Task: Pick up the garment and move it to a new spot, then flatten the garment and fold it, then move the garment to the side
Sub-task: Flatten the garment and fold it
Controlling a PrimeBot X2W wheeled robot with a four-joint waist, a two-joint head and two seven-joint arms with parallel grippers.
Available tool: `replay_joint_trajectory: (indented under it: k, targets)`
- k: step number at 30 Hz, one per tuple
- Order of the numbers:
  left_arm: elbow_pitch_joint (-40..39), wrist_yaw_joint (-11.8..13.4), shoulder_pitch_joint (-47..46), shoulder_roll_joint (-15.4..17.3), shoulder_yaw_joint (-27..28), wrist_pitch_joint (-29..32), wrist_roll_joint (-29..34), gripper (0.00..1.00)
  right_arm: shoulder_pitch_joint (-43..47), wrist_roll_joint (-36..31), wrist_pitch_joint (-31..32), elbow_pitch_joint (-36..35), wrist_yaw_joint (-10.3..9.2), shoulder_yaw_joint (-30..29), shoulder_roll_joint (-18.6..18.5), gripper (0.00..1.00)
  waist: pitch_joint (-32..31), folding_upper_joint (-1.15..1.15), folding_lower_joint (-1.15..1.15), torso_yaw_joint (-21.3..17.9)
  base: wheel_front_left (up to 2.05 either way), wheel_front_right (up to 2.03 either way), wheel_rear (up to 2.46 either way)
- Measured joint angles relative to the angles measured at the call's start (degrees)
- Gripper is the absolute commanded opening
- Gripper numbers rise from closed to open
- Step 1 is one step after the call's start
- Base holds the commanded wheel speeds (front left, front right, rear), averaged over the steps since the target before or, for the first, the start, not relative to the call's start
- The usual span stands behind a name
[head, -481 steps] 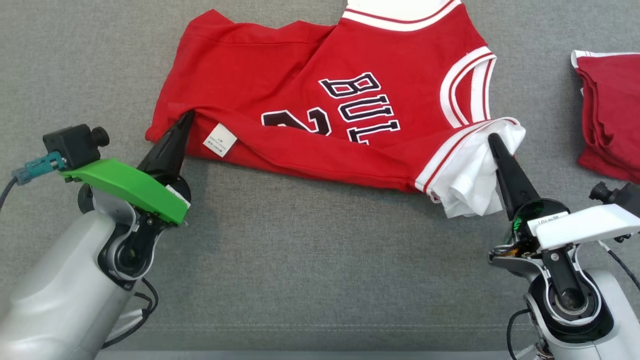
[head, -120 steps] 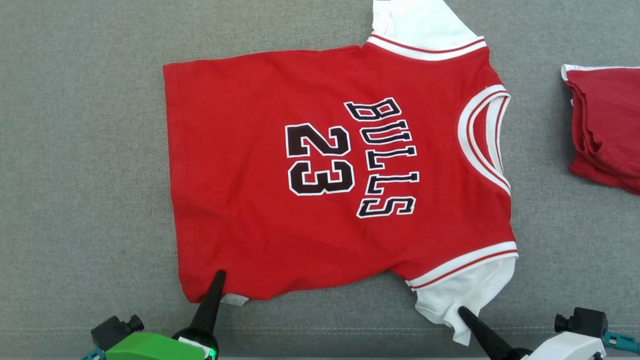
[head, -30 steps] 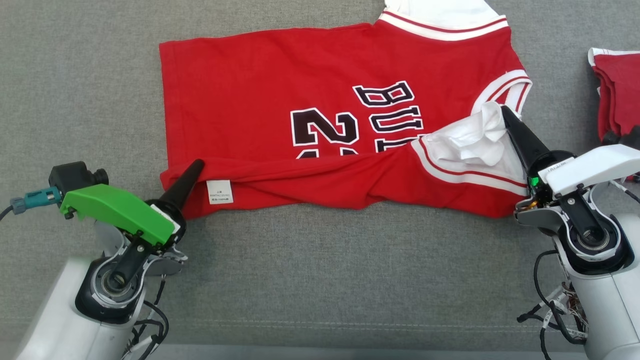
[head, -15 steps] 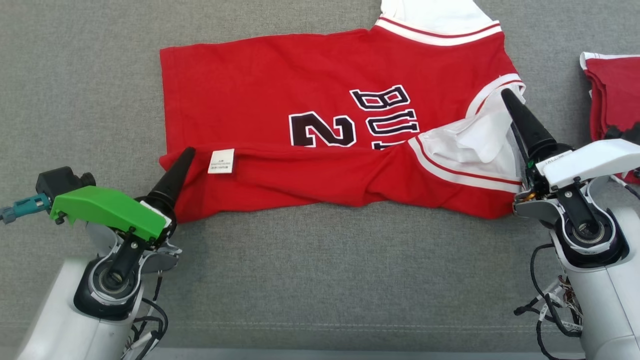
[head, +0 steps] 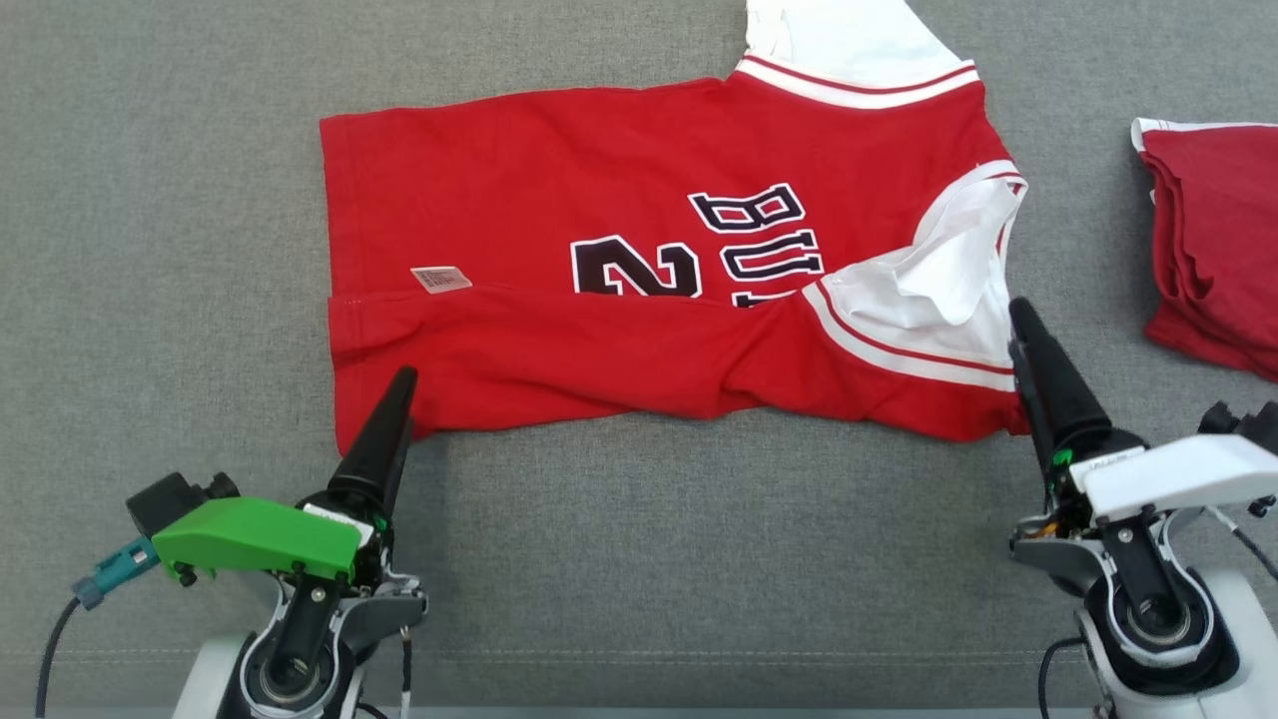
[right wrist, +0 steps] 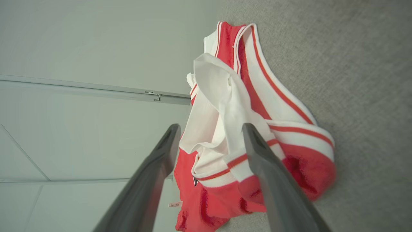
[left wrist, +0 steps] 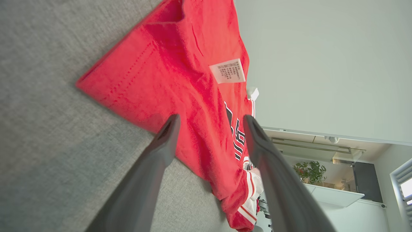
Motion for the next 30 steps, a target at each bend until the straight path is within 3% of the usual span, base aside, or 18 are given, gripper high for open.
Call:
replay_joint_trajectory:
  k: [5,14,19,24,30]
  targets:
    - [-0.6,0.0,3.3,-1.3,0.1,-1.1,-1.8,1.0,5.5,1.3,-0.2,-1.8,-0.02,2.0,2.2,1.0,0.3,0.0,0.0,-0.3,0.0,0.0,0.0]
    - [-1.0,0.0,3.5,-1.0,-1.0,-1.1,-1.5,1.0,9.8,1.3,-1.0,-4.9,0.05,3.6,2.1,1.0,0.7,0.0,0.0,-0.9,0.0,0.0,0.0]
    - [-0.3,0.0,3.5,-0.7,-0.1,-1.6,-1.4,1.0,11.9,2.1,0.2,-8.0,1.03,5.6,2.0,1.0,0.3,0.0,0.0,-1.5,0.0,0.0,0.0]
    - [0.3,0.0,3.5,-0.7,0.1,-1.5,-1.6,1.0,16.4,2.4,2.6,-8.9,1.24,8.2,-0.5,1.0,0.2,0.0,0.0,-2.0,0.0,0.0,0.0]
    - [1.7,0.0,3.3,-0.9,-0.1,-1.5,-2.0,1.0,17.1,0.1,2.1,-6.7,0.92,6.0,-2.0,1.0,0.5,0.0,0.0,-2.1,0.0,0.0,0.0]
